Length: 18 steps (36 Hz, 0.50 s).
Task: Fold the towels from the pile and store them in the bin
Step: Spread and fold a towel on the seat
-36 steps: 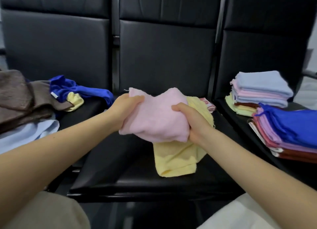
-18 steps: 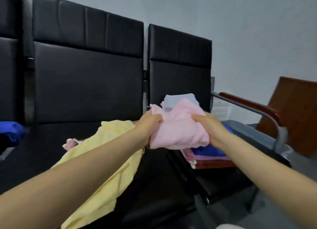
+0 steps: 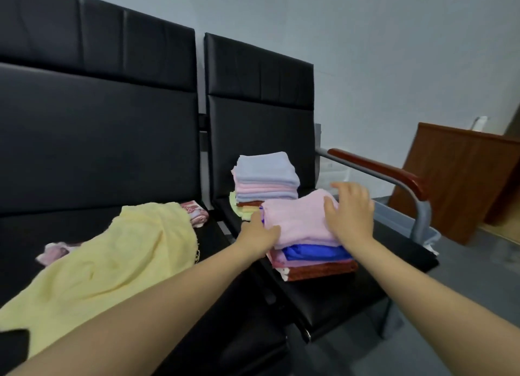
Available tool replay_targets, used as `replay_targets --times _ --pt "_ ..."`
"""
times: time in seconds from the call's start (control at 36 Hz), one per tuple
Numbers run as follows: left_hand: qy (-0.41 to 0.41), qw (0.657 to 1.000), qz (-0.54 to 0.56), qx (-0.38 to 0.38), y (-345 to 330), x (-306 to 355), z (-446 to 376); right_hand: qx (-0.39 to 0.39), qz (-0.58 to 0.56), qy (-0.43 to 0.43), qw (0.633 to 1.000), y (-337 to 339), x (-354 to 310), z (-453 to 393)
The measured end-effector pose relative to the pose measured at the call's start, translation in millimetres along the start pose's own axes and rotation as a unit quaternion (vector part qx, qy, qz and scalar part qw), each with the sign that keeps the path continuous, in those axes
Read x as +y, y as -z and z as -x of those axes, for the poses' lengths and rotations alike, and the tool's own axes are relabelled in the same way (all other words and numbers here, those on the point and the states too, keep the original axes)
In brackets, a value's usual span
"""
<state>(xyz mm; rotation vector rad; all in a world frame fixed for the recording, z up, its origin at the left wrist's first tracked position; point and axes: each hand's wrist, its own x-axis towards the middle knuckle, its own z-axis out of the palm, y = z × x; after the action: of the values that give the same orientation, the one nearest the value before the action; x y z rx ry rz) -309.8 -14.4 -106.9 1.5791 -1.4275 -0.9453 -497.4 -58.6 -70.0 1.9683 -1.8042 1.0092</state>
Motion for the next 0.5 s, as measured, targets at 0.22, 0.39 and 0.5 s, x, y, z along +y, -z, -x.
replay_targets --times 0.22,0.39,0.5 --pt "-0.054 0.984 -0.08 0.149 108 -31 31 -0.106 -0.296 0.056 0.948 6 -110 22" --pt "0.064 0.964 -0.153 0.208 196 -79 74 -0.367 -0.281 -0.015 0.887 -39 -181 58" --pt "0.125 0.961 -0.126 0.211 233 -116 106 -0.449 -0.224 -0.01 0.865 -65 -200 90"
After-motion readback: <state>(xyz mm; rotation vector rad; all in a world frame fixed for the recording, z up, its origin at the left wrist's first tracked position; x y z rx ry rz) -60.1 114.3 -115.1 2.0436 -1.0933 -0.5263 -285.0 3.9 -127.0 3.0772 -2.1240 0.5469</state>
